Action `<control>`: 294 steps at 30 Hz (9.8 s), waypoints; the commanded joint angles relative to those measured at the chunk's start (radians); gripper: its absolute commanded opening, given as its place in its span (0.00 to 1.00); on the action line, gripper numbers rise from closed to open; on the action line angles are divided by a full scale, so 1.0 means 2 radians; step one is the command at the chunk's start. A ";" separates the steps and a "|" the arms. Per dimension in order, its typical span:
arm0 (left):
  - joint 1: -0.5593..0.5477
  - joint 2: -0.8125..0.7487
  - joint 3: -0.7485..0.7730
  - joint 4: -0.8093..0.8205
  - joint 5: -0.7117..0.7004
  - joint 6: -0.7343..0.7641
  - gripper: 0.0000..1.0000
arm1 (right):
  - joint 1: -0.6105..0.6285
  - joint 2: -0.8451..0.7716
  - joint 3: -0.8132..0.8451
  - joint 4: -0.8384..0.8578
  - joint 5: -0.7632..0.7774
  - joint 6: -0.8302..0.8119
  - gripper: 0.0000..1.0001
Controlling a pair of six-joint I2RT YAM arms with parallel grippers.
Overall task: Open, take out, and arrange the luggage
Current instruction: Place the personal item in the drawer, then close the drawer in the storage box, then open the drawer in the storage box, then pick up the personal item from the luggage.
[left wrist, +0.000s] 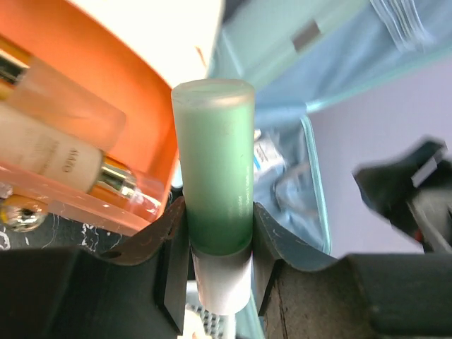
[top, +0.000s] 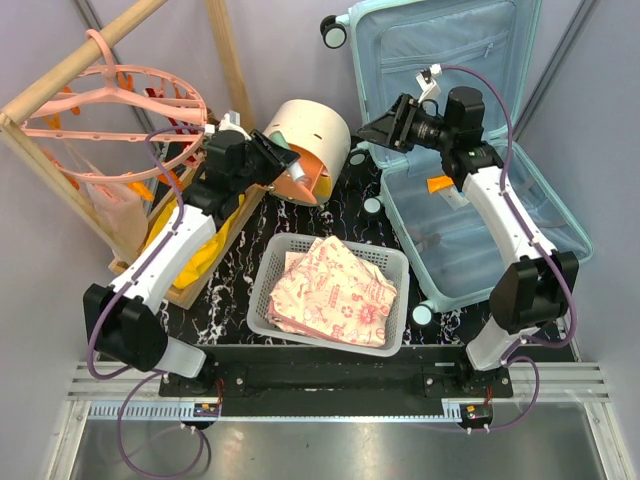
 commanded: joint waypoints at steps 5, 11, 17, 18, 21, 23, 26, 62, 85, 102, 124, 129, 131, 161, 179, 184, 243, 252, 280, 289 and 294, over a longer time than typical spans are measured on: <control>-0.001 0.045 0.056 0.031 -0.119 -0.136 0.00 | 0.004 -0.050 -0.028 0.012 0.027 -0.025 0.67; -0.001 0.079 0.083 0.023 -0.142 -0.170 0.00 | 0.005 -0.063 -0.040 0.011 0.032 -0.034 0.67; -0.001 0.079 0.078 0.011 -0.158 -0.196 0.11 | 0.004 -0.071 -0.048 0.008 0.037 -0.041 0.68; -0.001 0.079 0.072 0.011 -0.158 -0.199 0.13 | 0.004 -0.071 -0.048 0.008 0.037 -0.041 0.67; -0.001 0.083 0.067 0.013 -0.152 -0.213 0.21 | 0.004 -0.069 -0.047 0.008 0.037 -0.042 0.68; -0.001 0.086 0.066 0.013 -0.147 -0.219 0.24 | 0.003 -0.066 -0.044 0.008 0.035 -0.043 0.68; -0.001 0.084 0.060 0.010 -0.149 -0.231 0.29 | 0.002 -0.063 -0.041 0.008 0.033 -0.043 0.68; -0.073 0.075 0.158 0.019 -0.096 0.222 0.73 | 0.000 -0.051 -0.035 0.005 0.024 -0.040 0.68; -0.032 -0.007 -0.035 0.012 -0.016 0.229 0.82 | 0.000 -0.030 -0.022 0.005 0.010 -0.018 0.68; -0.026 0.105 0.074 0.058 0.010 0.262 0.86 | 0.000 -0.033 -0.026 0.005 0.020 -0.013 0.68; -0.036 0.020 -0.017 0.074 0.002 0.361 0.89 | 0.000 -0.018 -0.019 -0.004 0.027 -0.018 0.67; -0.013 -0.008 -0.096 0.052 -0.029 0.360 0.83 | -0.001 -0.005 -0.005 -0.004 0.018 -0.015 0.67; -0.007 0.009 -0.097 0.060 -0.043 0.372 0.79 | -0.001 -0.002 -0.001 -0.004 0.016 -0.015 0.64; 0.009 0.194 0.022 0.140 -0.079 0.404 0.50 | -0.001 -0.005 0.010 -0.020 0.024 -0.011 0.56; 0.010 0.222 0.041 0.148 -0.080 0.398 0.21 | -0.001 0.000 0.017 -0.025 0.023 -0.009 0.56; 0.009 0.200 0.018 0.149 -0.107 0.399 0.11 | -0.002 -0.001 0.008 -0.025 0.027 -0.010 0.56; -0.054 -0.092 -0.189 0.063 -0.198 0.401 0.82 | -0.168 -0.043 -0.085 -0.113 0.153 -0.002 0.62; -0.053 -0.140 -0.200 0.019 -0.210 0.327 0.96 | -0.266 0.046 -0.060 -0.134 0.180 -0.017 0.62; -0.024 -0.155 -0.182 -0.008 -0.194 0.277 0.99 | -0.274 0.194 0.022 -0.183 0.328 -0.060 0.55; -0.023 -0.156 -0.170 -0.017 -0.190 0.284 0.99 | -0.274 0.256 0.059 -0.183 0.277 -0.039 0.44; -0.023 -0.158 -0.168 -0.017 -0.189 0.287 0.99 | -0.274 0.248 0.041 -0.183 0.269 -0.044 0.18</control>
